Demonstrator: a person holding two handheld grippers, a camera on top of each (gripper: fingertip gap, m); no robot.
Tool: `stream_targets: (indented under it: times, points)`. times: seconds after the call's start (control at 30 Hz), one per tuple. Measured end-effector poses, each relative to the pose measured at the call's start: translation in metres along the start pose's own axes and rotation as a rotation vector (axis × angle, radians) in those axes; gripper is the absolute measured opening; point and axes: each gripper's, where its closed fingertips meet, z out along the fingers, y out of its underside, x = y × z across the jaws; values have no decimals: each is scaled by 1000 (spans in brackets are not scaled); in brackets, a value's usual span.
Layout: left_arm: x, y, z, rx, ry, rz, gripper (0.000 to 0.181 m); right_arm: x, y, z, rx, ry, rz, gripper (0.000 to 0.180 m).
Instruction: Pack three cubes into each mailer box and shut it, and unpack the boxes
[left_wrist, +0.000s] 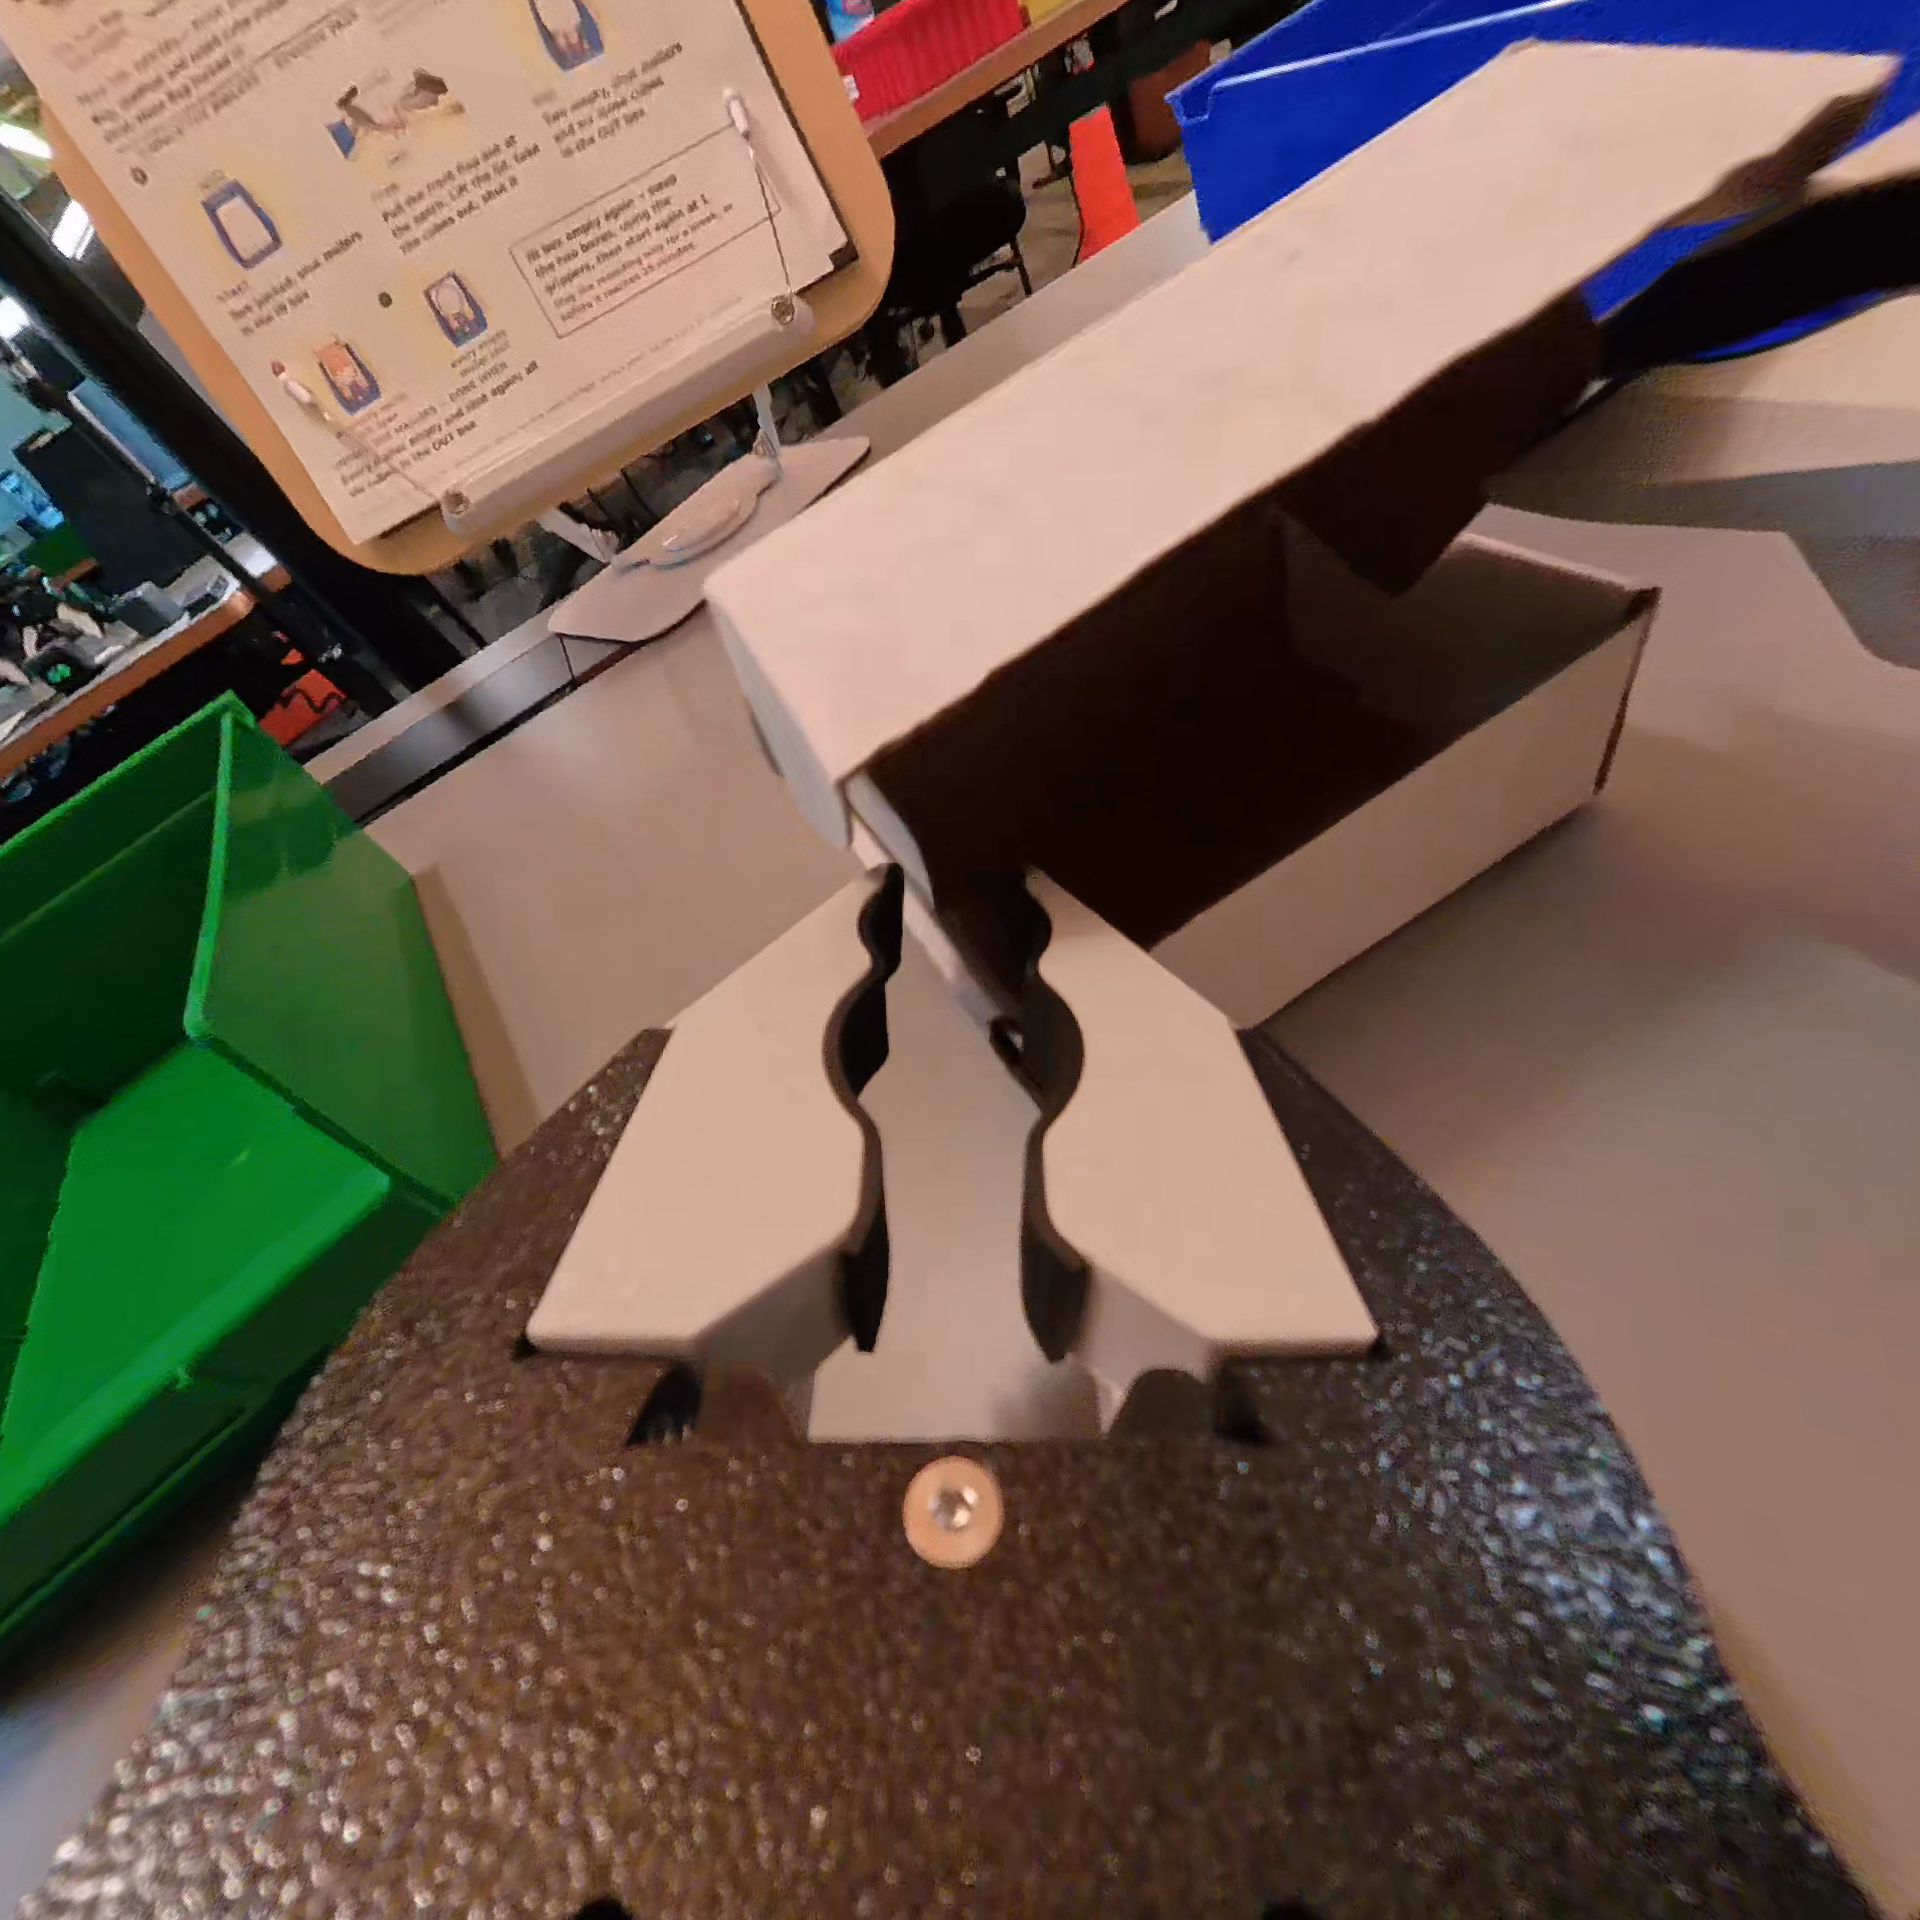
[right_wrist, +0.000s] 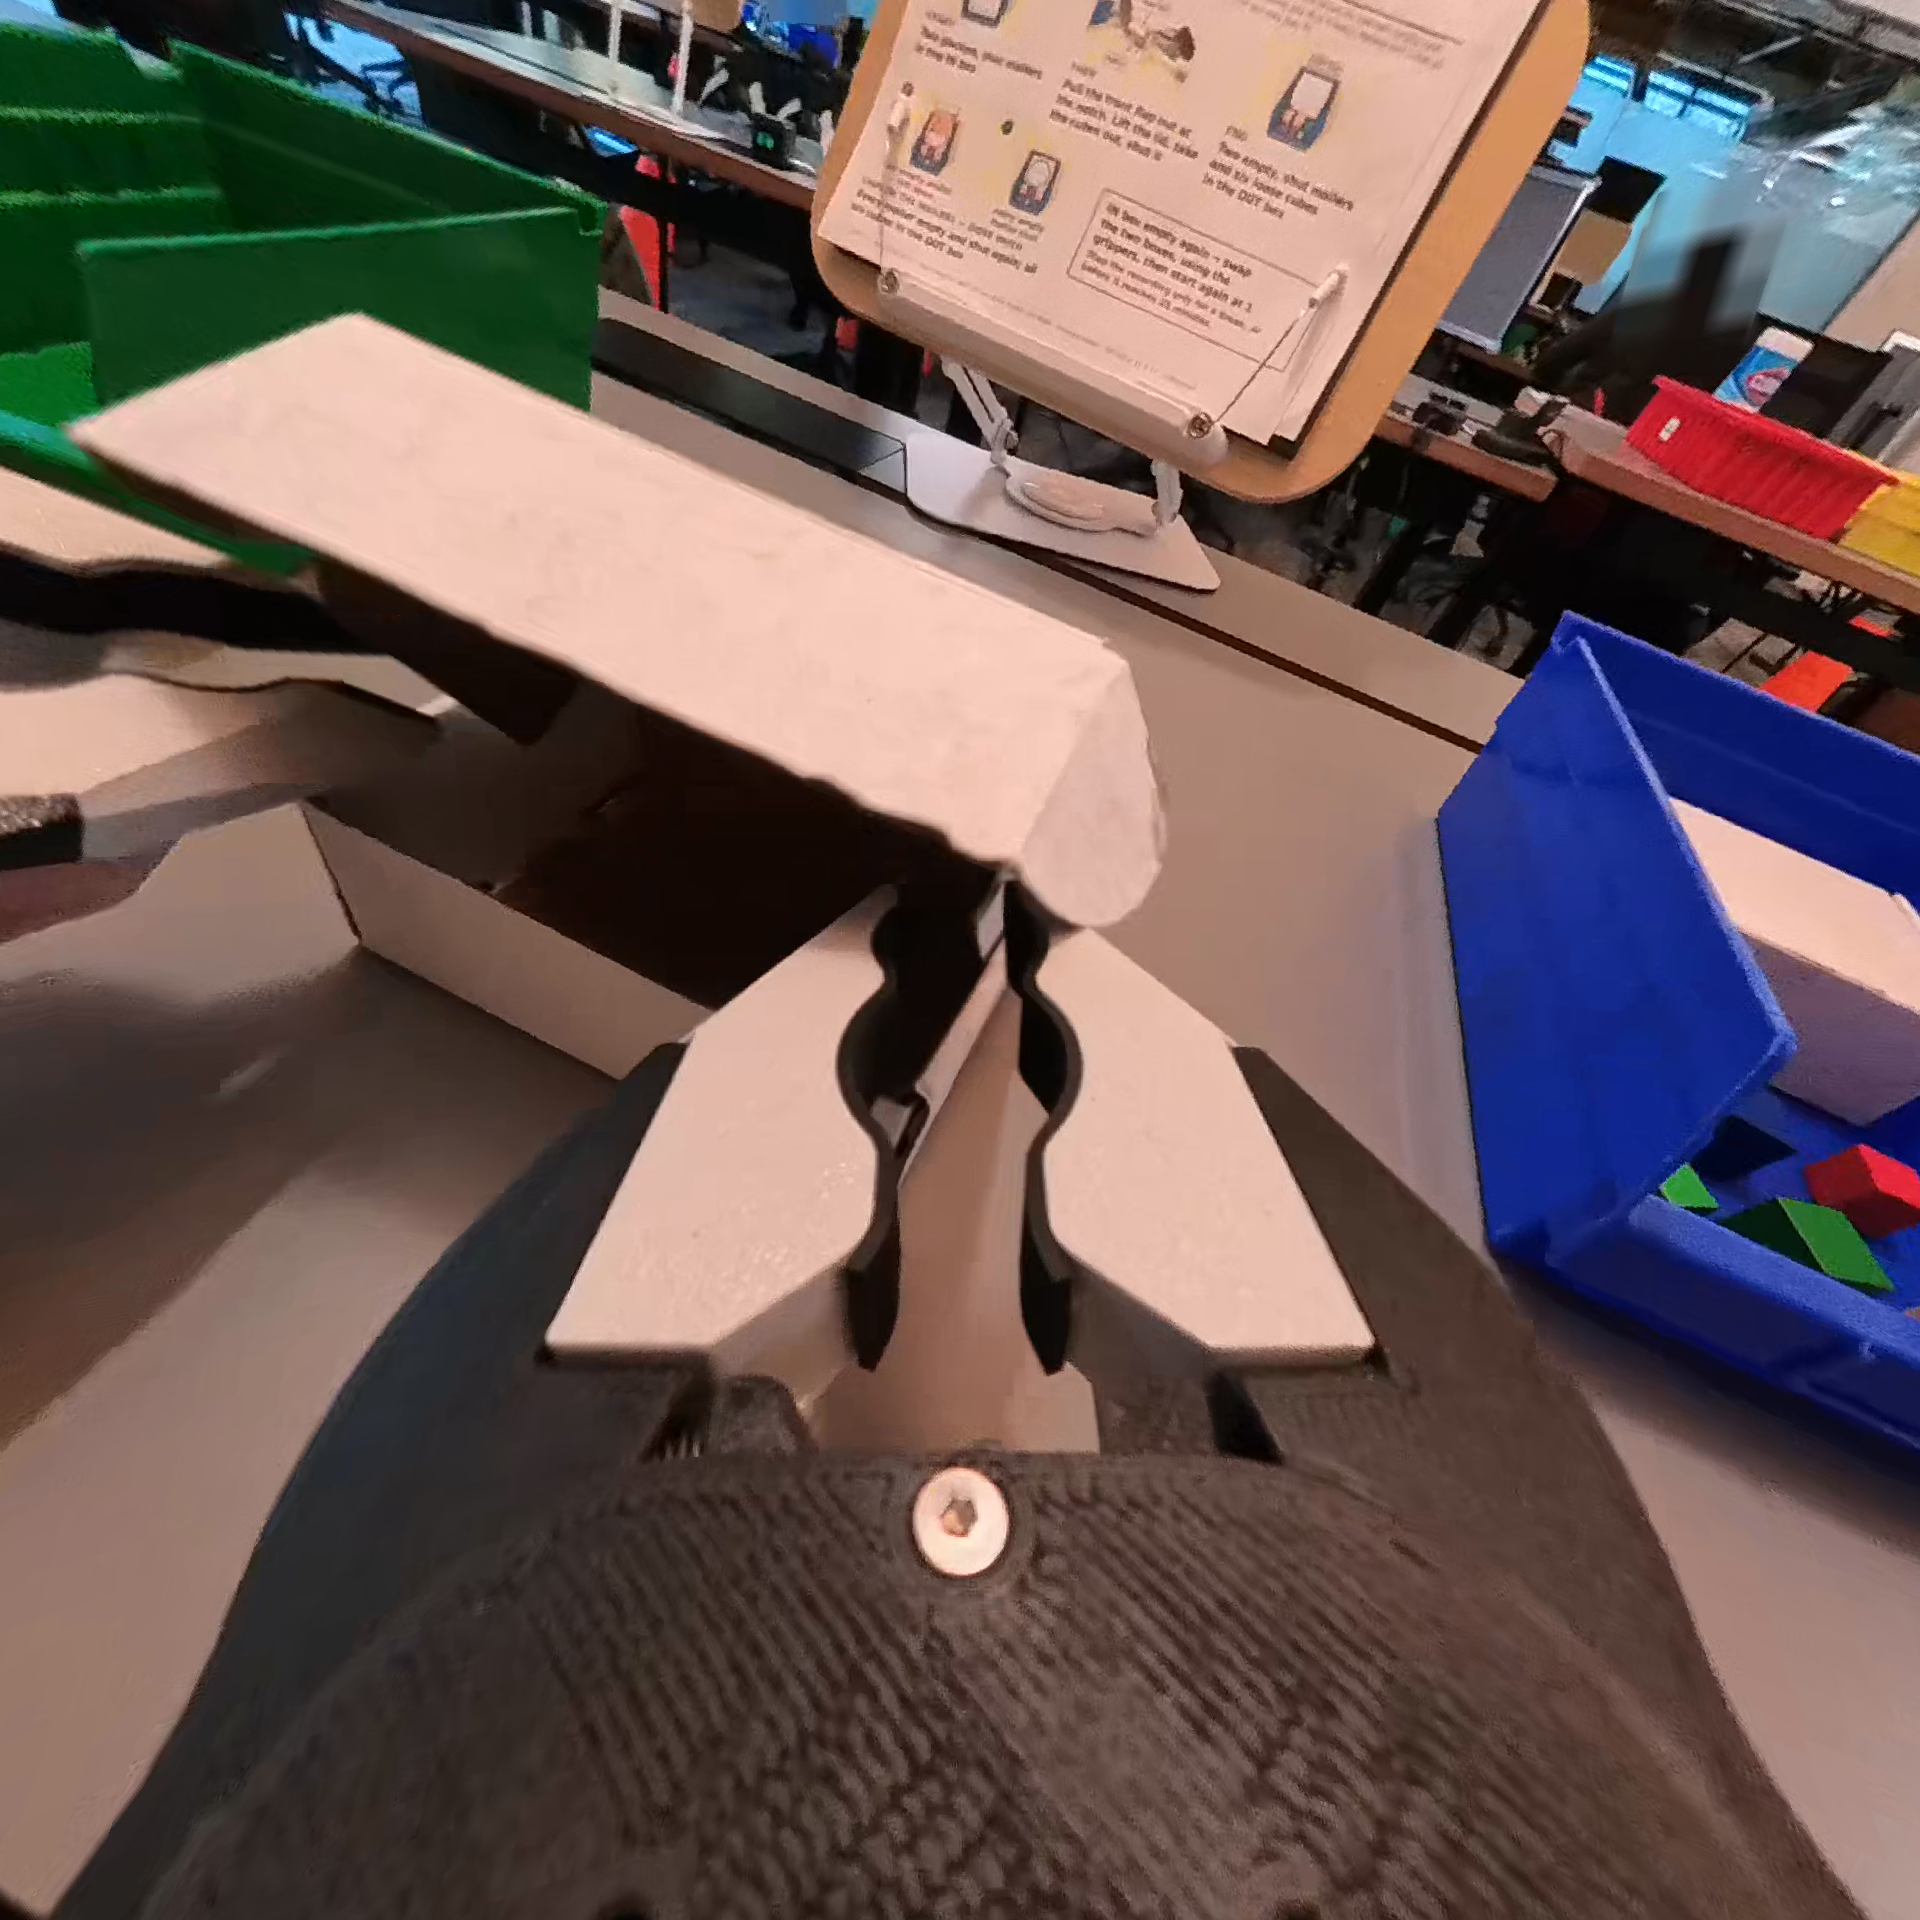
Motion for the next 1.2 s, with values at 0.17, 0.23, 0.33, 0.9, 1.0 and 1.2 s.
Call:
stream_targets:
  times: [0.17,0.23,0.33,0.9,1.0,1.2]
  points:
    - [-14,-7,-25,90,-22,55,24,13,-7,-26,51,127,-130,44]
    - [-16,-15,-29,139,-30,84,26,18,-21,-35,120,197,-229,47]
    - [-17,-23,-24,147,-46,129,32,15,-38,-37,187,262,-410,57]
    - [22,-9,-23,115,37,210,35,7,-36,2,50,325,-1029,3]
    - [21,-14,-28,167,17,209,34,-4,-28,-7,-25,228,-965,3]
    - [12,-16,-35,193,-81,276,32,-21,-17,-13,-139,146,-955,4]
